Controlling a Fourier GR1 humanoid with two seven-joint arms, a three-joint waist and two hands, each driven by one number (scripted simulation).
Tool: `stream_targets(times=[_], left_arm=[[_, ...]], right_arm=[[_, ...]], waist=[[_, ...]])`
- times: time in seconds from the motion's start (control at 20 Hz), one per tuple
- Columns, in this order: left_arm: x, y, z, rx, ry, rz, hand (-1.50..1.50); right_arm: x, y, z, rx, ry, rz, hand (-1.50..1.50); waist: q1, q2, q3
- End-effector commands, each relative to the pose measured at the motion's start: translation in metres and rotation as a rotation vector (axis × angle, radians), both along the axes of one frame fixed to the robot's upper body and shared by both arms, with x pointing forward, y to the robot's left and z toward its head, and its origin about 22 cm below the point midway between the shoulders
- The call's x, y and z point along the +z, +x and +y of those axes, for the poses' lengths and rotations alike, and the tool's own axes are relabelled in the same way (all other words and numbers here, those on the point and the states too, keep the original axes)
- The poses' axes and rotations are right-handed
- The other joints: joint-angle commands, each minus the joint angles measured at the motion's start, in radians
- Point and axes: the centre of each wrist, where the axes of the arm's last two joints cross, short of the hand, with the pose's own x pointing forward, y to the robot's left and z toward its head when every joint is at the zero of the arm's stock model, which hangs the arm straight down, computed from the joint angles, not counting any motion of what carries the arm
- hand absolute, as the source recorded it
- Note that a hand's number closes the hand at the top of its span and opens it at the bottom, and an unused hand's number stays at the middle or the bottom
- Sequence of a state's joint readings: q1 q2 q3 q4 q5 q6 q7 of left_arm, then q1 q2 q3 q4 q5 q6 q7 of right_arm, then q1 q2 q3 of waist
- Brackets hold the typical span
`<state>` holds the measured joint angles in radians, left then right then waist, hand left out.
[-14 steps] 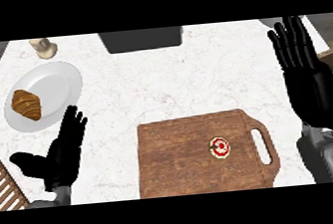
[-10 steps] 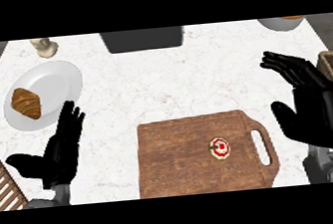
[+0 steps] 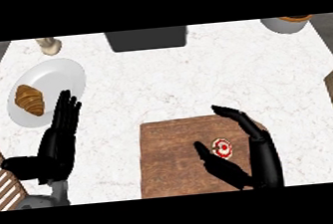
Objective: Pick the cupcake from the cutting board and place it in the basket
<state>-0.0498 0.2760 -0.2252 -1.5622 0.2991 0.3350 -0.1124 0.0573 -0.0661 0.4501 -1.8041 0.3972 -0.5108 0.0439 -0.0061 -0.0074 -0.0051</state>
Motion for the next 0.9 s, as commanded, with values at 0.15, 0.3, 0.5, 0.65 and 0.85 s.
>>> stream_targets(times=[0.15, 0.3, 0.5, 0.65, 0.85], left_arm=[[0.004, -0.004, 0.009, 0.026, 0.045, -0.003, 0.00], [0.003, -0.005, 0.013, 0.043, 0.041, 0.002, 0.00], [0.007, -0.008, 0.013, 0.048, 0.041, -0.004, 0.00], [0.011, -0.004, 0.009, 0.037, 0.048, -0.022, 0.00], [0.013, -0.009, 0.007, 0.004, 0.038, -0.021, 0.00]], right_arm=[[-0.033, -0.013, -0.002, -0.412, -0.219, 0.118, -1.50], [-0.036, -0.017, -0.025, -0.527, -0.344, 0.225, -1.50], [-0.030, -0.027, -0.042, -0.560, -0.518, 0.422, -1.50], [-0.014, -0.038, -0.036, -0.492, -0.625, 0.552, -1.50], [0.030, -0.042, -0.003, -0.435, -0.623, 0.662, -1.50]], waist=[[-0.028, -0.006, -0.008], [-0.048, -0.004, -0.013], [-0.042, -0.005, -0.015], [-0.039, -0.004, -0.013], [0.002, -0.005, -0.008]])
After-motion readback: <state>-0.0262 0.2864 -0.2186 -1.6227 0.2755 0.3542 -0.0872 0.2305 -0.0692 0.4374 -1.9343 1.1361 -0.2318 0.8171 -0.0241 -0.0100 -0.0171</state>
